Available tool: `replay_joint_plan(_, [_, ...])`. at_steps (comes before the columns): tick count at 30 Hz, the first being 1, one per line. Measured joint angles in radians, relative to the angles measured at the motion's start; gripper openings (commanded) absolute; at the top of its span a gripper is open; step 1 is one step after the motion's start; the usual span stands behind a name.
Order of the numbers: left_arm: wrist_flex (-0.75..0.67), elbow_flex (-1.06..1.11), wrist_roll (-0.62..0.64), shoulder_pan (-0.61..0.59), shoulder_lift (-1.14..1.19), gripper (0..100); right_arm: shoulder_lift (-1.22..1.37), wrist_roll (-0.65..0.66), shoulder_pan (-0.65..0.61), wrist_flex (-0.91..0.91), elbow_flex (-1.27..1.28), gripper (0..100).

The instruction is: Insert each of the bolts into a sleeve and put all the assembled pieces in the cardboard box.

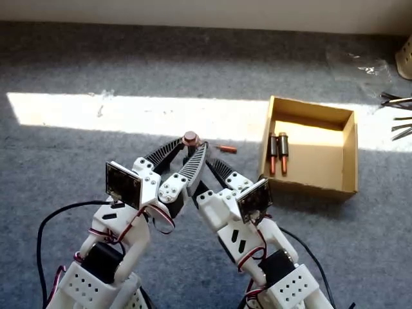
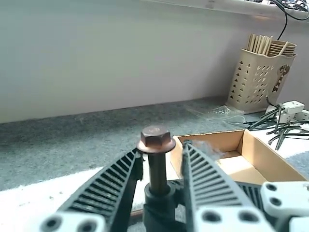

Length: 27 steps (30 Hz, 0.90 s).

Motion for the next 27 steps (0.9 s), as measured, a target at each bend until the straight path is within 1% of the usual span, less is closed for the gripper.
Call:
replay_joint_plan(5, [0.0, 0.0, 0.0, 0.049, 0.0, 14, 0.0, 0.0, 0.002, 0.0, 0.0, 0.5])
replay_joint_plan(8, [0.0, 0.0, -0.032, 0.061, 0.0, 14, 0.0, 0.0, 0.003, 0.0, 0.0, 0.5])
replay_joint_plan(12, [0.0, 0.0, -0.066, 0.064, 0.0, 14, 0.0, 0.0, 0.003, 0.0, 0.0, 0.5])
replay_joint_plan(17, [0.0, -0.006, -0.069, 0.064, 0.0, 14, -0.002, 0.0, 0.003, 0.0, 0.0, 0.5])
replay_joint_plan(20, [0.029, -0.043, -0.072, 0.064, 0.0, 14, -0.002, 0.0, 0.003, 0.0, 0.0, 0.5])
replay_joint_plan(23, [0.083, -0.075, -0.114, 0.064, 0.0, 14, -0.002, 0.0, 0.003, 0.0, 0.0, 0.5])
replay_joint_plan(27, [0.094, -0.091, -0.146, 0.063, 0.0, 14, -0.002, 0.0, 0.002, 0.0, 0.0, 0.5])
